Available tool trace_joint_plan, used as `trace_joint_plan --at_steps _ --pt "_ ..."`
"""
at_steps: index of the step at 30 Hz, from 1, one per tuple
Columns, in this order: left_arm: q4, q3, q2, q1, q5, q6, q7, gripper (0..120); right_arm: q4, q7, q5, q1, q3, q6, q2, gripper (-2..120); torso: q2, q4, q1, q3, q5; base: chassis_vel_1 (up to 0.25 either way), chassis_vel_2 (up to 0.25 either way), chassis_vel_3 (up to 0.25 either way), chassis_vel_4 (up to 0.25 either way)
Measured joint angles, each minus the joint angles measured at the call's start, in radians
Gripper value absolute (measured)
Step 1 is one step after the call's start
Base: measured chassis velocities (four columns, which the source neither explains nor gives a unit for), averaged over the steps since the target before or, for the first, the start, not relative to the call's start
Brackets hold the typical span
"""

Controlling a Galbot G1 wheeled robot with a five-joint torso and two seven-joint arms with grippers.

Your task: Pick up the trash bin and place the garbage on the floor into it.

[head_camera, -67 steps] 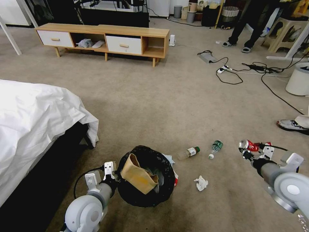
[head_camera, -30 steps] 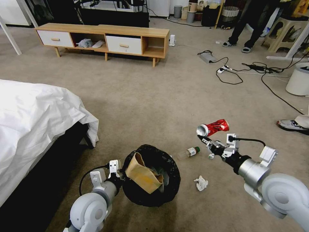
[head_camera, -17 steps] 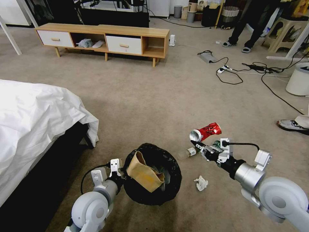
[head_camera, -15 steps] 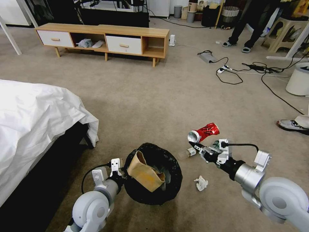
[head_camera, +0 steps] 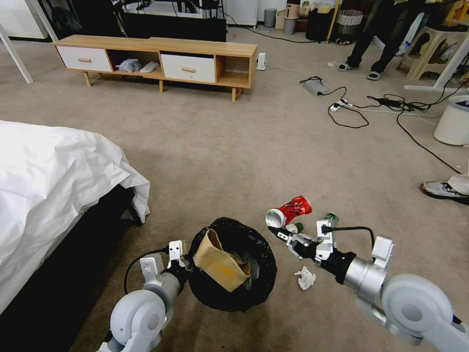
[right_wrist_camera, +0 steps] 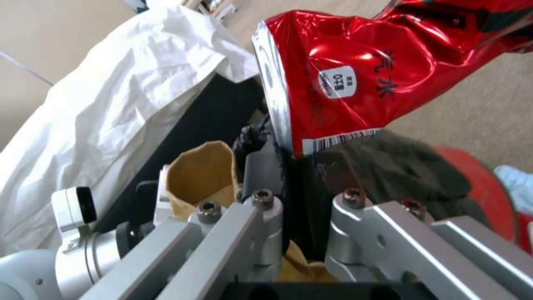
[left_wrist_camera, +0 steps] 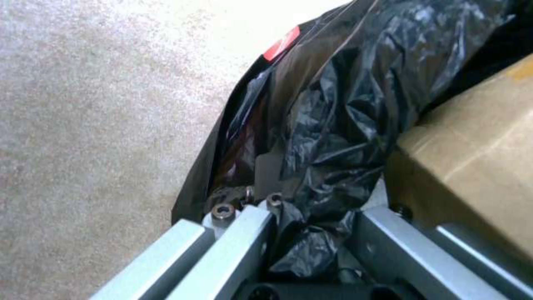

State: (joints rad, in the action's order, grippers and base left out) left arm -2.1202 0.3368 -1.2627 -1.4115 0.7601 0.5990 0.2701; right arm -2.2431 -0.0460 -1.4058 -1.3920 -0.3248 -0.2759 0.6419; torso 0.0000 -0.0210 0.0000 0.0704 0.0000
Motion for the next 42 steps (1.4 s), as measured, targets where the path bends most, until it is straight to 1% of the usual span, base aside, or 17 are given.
trace_joint_plan --at_steps 6,10,21,32,42 --pt "-0.003 -0.012 -0.01 0.001 -0.002 0.0 0.0 0 0.008 0.005 0.01 0.008 0.039 0.0 0.013 6 0.0 -0.0002 0.0 0.0 0.0 0.0 0.0 0.0 0.0" --pt "-0.013 -0.029 -0.019 0.015 0.009 0.001 0.012 0 0.016 0.004 0.019 0.015 0.066 -0.003 0.026 6 0.0 -0.0001 0.0 0.0 0.0001 0.0 0.0 0.0 0.0" --pt "-0.007 -0.036 -0.02 0.026 0.011 0.004 0.015 0 0.021 -0.003 0.032 0.033 0.099 -0.006 0.03 6 0.0 -0.0001 0.0 0.0 0.0002 0.0 0.0 0.0 0.0" --pt "0.017 -0.037 -0.033 0.042 0.004 0.003 0.012 0 -0.025 -0.003 0.006 0.032 0.071 -0.009 -0.046 6 0.0 -0.0001 0.0 0.0 0.0 0.0 0.0 0.0 0.0" --pt "0.038 -0.044 -0.061 0.038 -0.028 0.0 0.001 0 -0.085 -0.004 -0.031 0.015 0.027 -0.015 -0.104 6 0.0 -0.0001 0.0 0.0 0.0 0.0 0.0 0.0 0.0"
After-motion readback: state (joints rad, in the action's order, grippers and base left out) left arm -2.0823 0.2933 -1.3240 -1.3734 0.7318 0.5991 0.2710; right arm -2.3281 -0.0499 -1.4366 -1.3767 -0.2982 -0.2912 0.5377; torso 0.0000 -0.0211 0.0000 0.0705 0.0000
